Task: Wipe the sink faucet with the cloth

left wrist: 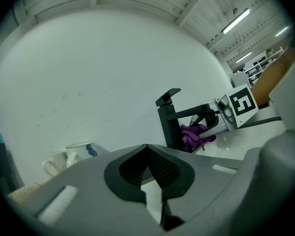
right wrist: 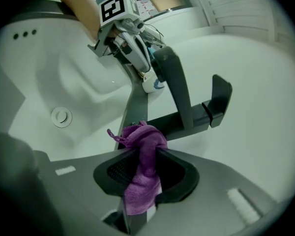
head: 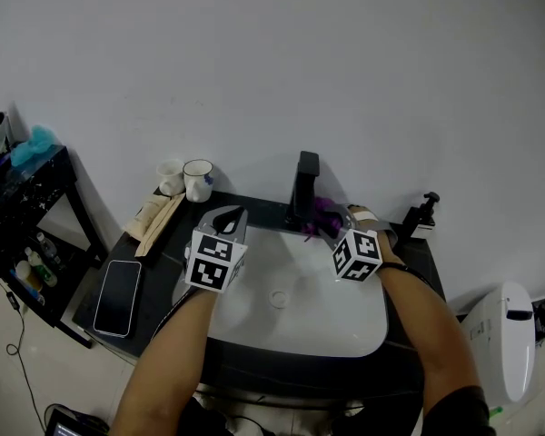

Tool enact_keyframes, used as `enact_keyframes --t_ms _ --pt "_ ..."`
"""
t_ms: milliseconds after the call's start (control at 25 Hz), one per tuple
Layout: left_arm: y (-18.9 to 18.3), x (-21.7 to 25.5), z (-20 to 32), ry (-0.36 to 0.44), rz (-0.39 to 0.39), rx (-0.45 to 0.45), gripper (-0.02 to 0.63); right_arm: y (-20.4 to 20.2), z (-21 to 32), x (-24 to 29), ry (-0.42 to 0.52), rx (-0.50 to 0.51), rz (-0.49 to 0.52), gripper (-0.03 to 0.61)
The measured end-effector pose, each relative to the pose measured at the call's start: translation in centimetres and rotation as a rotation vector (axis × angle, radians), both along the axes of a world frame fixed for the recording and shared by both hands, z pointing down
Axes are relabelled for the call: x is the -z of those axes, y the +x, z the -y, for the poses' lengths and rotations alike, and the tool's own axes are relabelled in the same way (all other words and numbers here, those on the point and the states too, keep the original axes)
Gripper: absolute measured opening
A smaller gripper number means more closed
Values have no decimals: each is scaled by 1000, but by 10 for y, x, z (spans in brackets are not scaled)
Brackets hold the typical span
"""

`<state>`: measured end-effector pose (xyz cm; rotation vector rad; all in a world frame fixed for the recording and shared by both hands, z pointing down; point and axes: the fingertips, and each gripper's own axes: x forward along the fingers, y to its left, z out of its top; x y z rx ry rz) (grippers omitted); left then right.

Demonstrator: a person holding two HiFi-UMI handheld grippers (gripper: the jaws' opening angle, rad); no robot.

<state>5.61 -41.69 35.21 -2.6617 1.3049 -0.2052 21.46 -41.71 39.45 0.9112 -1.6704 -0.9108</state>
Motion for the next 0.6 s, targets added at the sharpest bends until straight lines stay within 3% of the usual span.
enact_keyframes --t_ms 120,240,440,600 --pt "-2 0 -2 -5 9 10 17 -2 -15 5 1 -21 65 109" --pt "-8 8 -5 31 -3 30 17 -9 -43 19 4 -63 212 108" --pt "-34 36 -17 112 -113 100 17 -30 -91 38 -54 -155 602 107" --pt "-53 53 -29 113 -226 130 17 -61 -101 46 -128 -215 961 107"
